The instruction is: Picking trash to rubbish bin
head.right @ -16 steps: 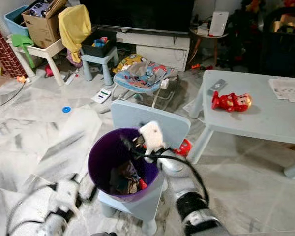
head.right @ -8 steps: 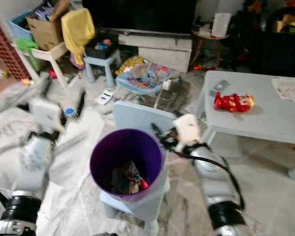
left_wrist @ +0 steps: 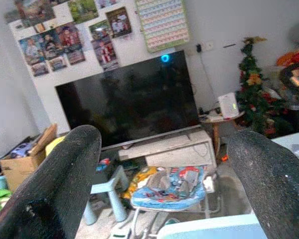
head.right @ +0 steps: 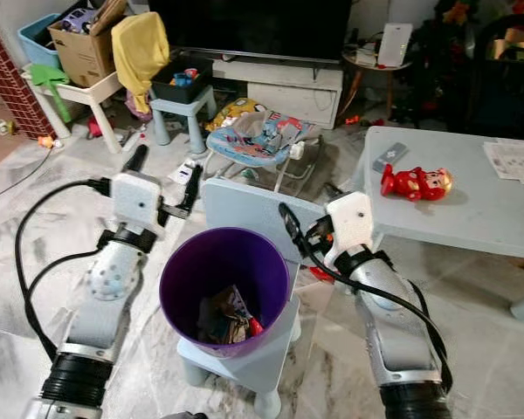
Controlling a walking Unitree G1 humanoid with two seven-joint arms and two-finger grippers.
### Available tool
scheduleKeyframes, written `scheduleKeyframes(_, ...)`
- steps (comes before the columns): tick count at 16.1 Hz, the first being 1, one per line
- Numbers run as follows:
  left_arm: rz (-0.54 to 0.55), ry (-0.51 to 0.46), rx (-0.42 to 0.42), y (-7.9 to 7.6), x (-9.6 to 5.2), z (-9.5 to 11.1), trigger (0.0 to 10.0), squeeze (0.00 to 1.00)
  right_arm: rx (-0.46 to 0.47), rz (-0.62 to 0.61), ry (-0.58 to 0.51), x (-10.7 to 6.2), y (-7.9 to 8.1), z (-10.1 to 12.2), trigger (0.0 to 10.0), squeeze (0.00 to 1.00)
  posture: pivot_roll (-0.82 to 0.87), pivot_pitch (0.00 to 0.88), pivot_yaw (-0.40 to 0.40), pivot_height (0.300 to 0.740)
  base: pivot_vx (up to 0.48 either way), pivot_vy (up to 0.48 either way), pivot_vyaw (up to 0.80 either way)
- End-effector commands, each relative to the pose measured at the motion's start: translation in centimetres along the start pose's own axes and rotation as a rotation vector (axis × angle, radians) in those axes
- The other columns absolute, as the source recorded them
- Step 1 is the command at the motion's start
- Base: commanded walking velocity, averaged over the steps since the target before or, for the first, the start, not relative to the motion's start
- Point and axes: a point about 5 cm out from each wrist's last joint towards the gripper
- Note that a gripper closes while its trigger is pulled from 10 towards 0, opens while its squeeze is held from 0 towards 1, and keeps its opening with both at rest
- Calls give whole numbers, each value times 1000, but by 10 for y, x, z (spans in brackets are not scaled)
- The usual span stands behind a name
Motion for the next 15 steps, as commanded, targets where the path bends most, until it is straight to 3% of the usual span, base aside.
scheduleKeyframes(1, 42, 27, -13, 4, 1, 5, 10000, 1000, 1, -69, -30, -4, -6, 9, 10000, 0, 2, 66, -36, 740, 0, 0, 0)
scheduleKeyframes(2, 49, 56, -35, 5, 0, 5, 10000, 1000, 8, -114, -49, -8, -8, 12, 10000, 0, -5, 65, -26, 740, 0, 0, 0)
scheduleKeyframes(3, 50, 83, -58, 4, -7, 3, 10000, 0, 16, -152, -58, -14, -11, 15, 10000, 0, -15, 65, -7, 740, 0, 0, 0)
scheduleKeyframes(6, 86, 175, -105, 3, -24, -11, 10000, 0, 34, -203, -63, -21, -16, 18, 10000, 0, -23, 66, 6, 740, 0, 0, 0)
scheduleKeyframes(7, 198, 251, -172, 11, -32, -19, 10000, 0, 36, -222, -57, -20, -18, 19, 10000, 0, -20, 66, 1, 740, 0, 0, 0)
scheduleKeyframes(8, 236, 270, -176, 16, -34, -20, 10000, 0, 42, -233, -51, -19, -19, 20, 10000, 0, -15, 64, -7, 740, 0, 0, 0)
scheduleKeyframes(11, 220, 264, -186, 22, -32, -17, 10000, 0, 45, -205, -44, -10, -16, 22, 10000, 0, -4, 57, -15, 740, 0, 0, -671)
scheduleKeyframes(15, 188, 247, -222, 29, -22, -14, 10000, 0, 40, -211, -63, -4, -17, 26, 10000, 0, -4, 51, 3, 740, 0, 0, 0)
Point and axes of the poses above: a point about 5 cm out from each wrist's last joint towards the gripper, its own x axis pointing out of the wrist towards the gripper, its own z axis along the axis of the wrist's last joint, y = z × x, and after that the axes turned 11 degrees about x, right-handed
